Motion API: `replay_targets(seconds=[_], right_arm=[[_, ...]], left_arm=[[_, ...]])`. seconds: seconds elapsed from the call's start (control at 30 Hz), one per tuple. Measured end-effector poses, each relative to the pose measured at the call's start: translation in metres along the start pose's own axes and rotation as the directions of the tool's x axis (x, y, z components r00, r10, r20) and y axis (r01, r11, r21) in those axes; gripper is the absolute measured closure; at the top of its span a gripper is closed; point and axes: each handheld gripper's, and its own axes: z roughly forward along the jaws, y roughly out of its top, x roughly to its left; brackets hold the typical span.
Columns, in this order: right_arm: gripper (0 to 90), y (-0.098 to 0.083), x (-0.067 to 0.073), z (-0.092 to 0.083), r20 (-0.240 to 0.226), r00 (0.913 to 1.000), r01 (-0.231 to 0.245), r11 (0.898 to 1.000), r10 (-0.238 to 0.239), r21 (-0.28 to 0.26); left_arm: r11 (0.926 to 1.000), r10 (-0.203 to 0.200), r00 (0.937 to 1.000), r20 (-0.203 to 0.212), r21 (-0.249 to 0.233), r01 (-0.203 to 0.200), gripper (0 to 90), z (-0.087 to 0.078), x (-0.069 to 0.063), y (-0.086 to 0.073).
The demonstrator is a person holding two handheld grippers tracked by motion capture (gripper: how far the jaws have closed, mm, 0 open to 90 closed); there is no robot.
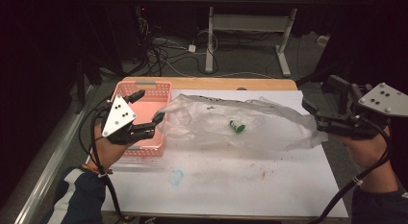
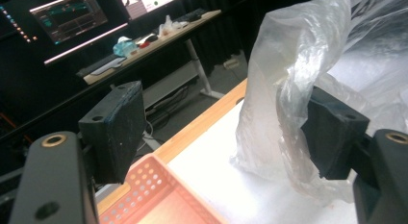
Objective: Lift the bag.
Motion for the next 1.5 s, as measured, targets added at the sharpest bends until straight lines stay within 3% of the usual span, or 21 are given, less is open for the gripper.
replay_targets(seconds=[0.13,0.27,0.33,0.4,0.5,0.67,0.73,0.8,0.87,0.9,1.0,1.1,1.3,1.4,1.5], right_arm=[[18.9,0.002,-0.004,-0.001,0.023,0.9997,-0.005,1.000,0.005,-0.007],[18.9,-0.013,-0.010,0.007,0.079,0.9969,0.000,0.999,-0.003,0.043],[19.1,-0.025,-0.012,0.012,0.081,0.9965,-0.026,0.997,0.021,0.066],[19.2,-0.037,-0.013,0.019,0.083,0.9961,-0.038,0.995,0.030,0.097],[19.1,-0.053,-0.009,0.028,0.065,0.9972,-0.046,0.989,0.037,0.141],[19.1,-0.075,0.001,0.034,0.039,0.9978,-0.059,0.982,0.053,0.178],[19.1,-0.083,0.005,0.037,0.024,0.9981,-0.060,0.978,0.056,0.199],[19.0,-0.089,0.009,0.040,0.017,0.9982,-0.060,0.975,0.058,0.216],[18.9,-0.095,0.013,0.042,0.003,0.9974,-0.071,0.972,0.072,0.226],[18.9,-0.098,0.016,0.043,-0.002,0.9976,-0.066,0.971,0.069,0.230],[18.9,-0.106,0.023,0.043,-0.015,0.9977,-0.061,0.969,0.067,0.238],[18.9,-0.116,0.029,0.041,-0.015,0.9976,-0.062,0.968,0.067,0.245],[19.2,-0.140,0.034,0.036,-0.010,0.9970,-0.072,0.967,0.077,0.243],[18.8,-0.150,0.037,0.035,-0.003,0.9980,-0.060,0.968,0.063,0.245],[18.8,-0.159,0.041,0.032,-0.003,0.9983,-0.057,0.970,0.059,0.235]], left_arm=[[1.0000,-0.007,0.9997,-0.024,-0.007,0.006,22.7,-0.006,0.002,-0.001],[0.9972,-0.045,0.9990,-0.001,-0.059,0.045,22.5,-0.020,0.005,0.001],[0.9976,-0.040,0.9992,-0.004,-0.057,0.040,22.0,-0.025,0.003,0.003],[0.9968,-0.049,0.9983,0.031,-0.063,0.051,18.7,-0.026,-0.002,0.005],[0.9982,-0.023,0.9975,0.066,-0.054,0.027,18.6,-0.024,-0.011,0.008],[0.9930,-0.022,0.9903,0.137,-0.112,0.038,18.6,-0.037,-0.024,0.016],[0.9954,0.015,0.9901,0.139,-0.095,-0.002,18.5,-0.040,-0.035,0.021],[0.9967,0.024,0.9837,0.178,-0.080,-0.009,16.7,-0.041,-0.043,0.023],[0.9966,0.070,0.9874,0.142,-0.053,-0.063,16.7,-0.040,-0.051,0.022],[0.9968,0.070,0.9876,0.140,-0.048,-0.064,16.8,-0.039,-0.051,0.020],[0.9997,0.020,0.9910,0.133,-0.013,-0.018,17.3,-0.031,-0.046,0.004],[0.9994,0.021,0.9947,0.100,0.026,-0.023,17.3,-0.018,-0.042,-0.017],[0.9903,0.008,0.9972,0.074,0.138,-0.018,17.0,0.010,-0.039,-0.064],[0.9858,0.000,0.9985,0.054,0.168,-0.010,16.8,0.018,-0.038,-0.085],[0.9858,-0.013,0.9992,0.039,0.168,0.006,16.7,0.018,-0.038,-0.100]])
